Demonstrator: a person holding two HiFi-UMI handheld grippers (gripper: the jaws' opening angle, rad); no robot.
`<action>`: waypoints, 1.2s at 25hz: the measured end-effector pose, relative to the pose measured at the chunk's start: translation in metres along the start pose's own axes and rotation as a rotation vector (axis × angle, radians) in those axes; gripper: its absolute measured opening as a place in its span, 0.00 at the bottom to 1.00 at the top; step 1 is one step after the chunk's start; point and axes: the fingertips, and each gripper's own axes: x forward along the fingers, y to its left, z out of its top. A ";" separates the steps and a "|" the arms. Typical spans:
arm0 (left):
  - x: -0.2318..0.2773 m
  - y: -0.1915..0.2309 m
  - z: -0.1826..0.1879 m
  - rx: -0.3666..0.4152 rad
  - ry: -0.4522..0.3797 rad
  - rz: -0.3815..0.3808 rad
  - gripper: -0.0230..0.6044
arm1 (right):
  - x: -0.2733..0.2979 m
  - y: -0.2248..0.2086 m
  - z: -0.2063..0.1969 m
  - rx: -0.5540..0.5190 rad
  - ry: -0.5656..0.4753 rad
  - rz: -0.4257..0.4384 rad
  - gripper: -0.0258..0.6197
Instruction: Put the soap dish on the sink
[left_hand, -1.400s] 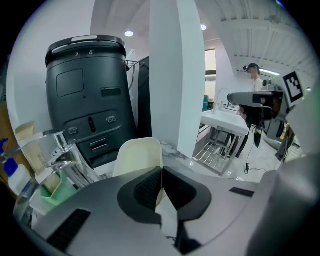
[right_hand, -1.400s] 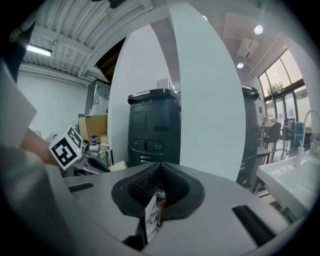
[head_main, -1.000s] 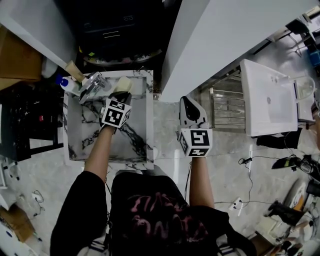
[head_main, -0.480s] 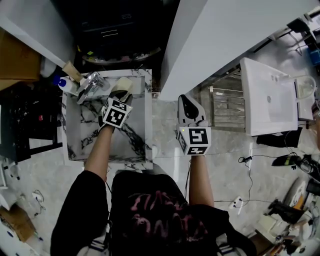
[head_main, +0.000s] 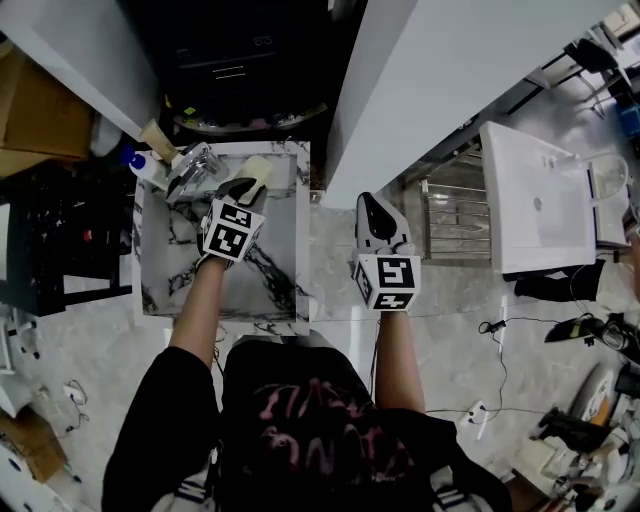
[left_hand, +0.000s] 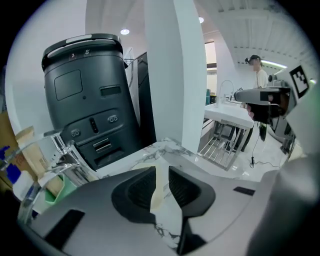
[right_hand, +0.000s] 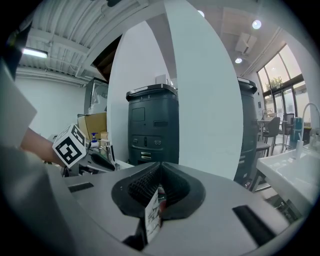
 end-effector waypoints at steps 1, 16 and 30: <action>-0.006 0.000 0.002 -0.002 -0.005 0.005 0.18 | -0.001 0.003 0.002 -0.003 -0.005 0.003 0.06; -0.101 0.016 0.026 -0.092 -0.199 0.123 0.08 | -0.015 0.056 0.030 -0.015 -0.081 0.048 0.06; -0.165 -0.003 0.076 -0.097 -0.383 0.148 0.06 | -0.036 0.067 0.056 -0.017 -0.142 0.026 0.06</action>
